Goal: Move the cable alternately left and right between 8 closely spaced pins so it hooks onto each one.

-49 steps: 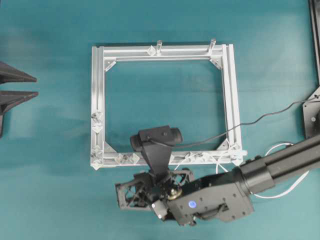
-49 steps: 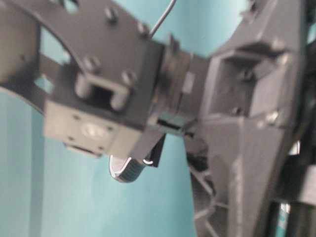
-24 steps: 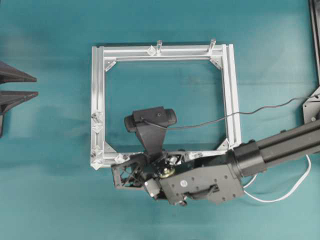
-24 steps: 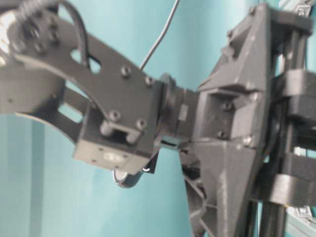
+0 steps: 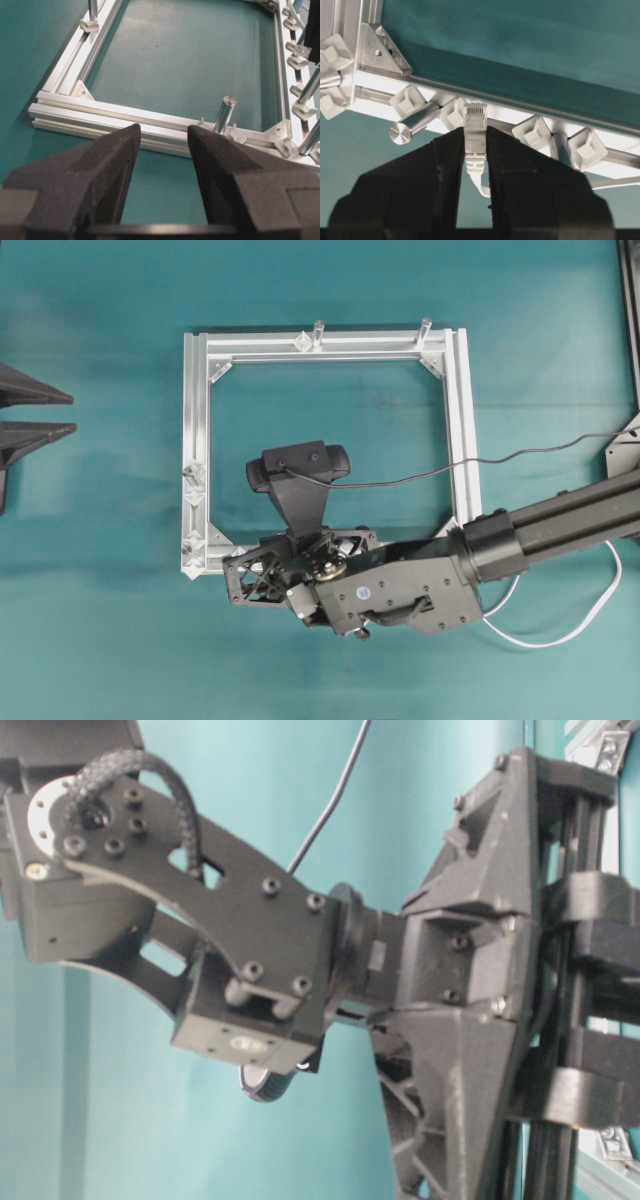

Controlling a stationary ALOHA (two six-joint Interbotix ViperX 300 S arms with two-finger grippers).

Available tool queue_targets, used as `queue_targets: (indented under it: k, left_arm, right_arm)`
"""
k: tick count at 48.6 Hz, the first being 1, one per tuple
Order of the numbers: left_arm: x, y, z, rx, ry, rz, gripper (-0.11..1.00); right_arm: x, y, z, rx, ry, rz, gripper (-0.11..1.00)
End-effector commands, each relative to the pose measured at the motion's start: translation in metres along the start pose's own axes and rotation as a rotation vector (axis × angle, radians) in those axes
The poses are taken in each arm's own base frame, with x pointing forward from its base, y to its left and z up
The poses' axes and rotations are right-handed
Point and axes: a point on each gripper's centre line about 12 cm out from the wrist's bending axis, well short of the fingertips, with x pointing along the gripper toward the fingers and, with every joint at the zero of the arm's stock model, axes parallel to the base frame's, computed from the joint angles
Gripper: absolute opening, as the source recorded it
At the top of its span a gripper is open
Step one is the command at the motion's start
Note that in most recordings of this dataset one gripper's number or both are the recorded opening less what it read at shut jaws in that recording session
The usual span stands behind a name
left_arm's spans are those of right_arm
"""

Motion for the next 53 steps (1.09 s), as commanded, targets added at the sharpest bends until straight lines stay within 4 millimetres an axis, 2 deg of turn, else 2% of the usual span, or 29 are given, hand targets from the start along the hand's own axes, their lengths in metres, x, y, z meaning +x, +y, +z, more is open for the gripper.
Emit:
queue_targets:
  k: [1, 43, 53]
  left_arm:
    - [-0.0001, 0.0000, 0.0070, -0.001, -0.017, 0.003, 0.50]
    - [-0.0001, 0.0000, 0.0069, -0.001, -0.016, 0.003, 0.50]
    - [-0.0001, 0.0000, 0.0070, -0.001, -0.017, 0.003, 0.50]
  right_arm:
    - [-0.0122, 0.0054, 0.0034, 0.007, 0.006, 0.033, 0.16]
    - [-0.0128, 0.0046, 0.0033, 0.005, 0.004, 0.030, 0.16]
    - [-0.0101, 0.0057, 0.0115, 0.002, -0.005, 0.025, 0.16]
